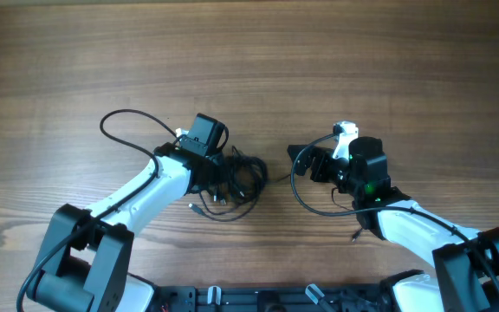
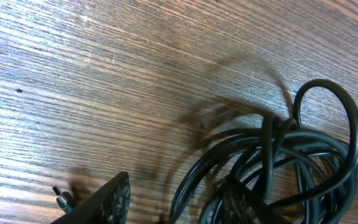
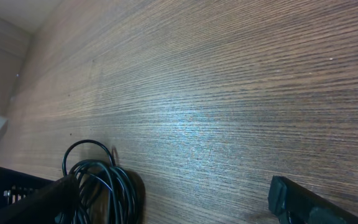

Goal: Untangle cables

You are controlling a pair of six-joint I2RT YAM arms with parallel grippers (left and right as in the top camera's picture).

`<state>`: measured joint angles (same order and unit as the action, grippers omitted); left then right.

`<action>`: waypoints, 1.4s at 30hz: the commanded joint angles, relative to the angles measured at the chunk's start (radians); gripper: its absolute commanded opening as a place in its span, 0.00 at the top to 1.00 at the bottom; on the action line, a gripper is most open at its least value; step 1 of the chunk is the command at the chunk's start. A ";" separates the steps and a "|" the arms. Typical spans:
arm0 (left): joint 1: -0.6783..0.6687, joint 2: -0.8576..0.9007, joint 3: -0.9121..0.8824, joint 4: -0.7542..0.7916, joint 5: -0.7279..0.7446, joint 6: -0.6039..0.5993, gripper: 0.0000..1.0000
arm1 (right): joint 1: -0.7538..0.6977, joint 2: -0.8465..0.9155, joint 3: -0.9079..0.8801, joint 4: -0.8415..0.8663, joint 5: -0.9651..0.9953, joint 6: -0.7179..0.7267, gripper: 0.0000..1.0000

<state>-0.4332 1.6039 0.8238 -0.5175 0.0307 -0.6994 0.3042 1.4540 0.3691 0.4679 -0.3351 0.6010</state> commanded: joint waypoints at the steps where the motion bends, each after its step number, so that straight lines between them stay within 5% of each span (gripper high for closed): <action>1: -0.003 0.012 0.012 0.026 0.062 0.019 0.50 | 0.004 0.011 0.006 0.006 0.015 0.005 0.01; 12: -0.003 0.116 0.012 0.036 0.038 0.020 0.51 | 0.004 0.011 0.006 0.006 0.015 0.005 0.00; 21: 0.005 0.063 0.015 0.025 0.058 0.087 0.96 | 0.004 0.011 0.006 0.006 0.015 0.005 0.00; 32: 0.006 0.015 0.044 -0.109 0.042 0.206 0.96 | 0.004 0.011 0.006 0.016 -0.011 -0.001 0.00; 42: 0.006 -0.225 0.113 -0.138 0.267 0.256 0.96 | 0.004 0.030 0.006 0.102 -0.476 -0.111 0.00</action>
<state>-0.4320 1.4670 0.9173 -0.6586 0.1997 -0.4759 0.3042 1.4567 0.3691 0.5346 -0.6529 0.5182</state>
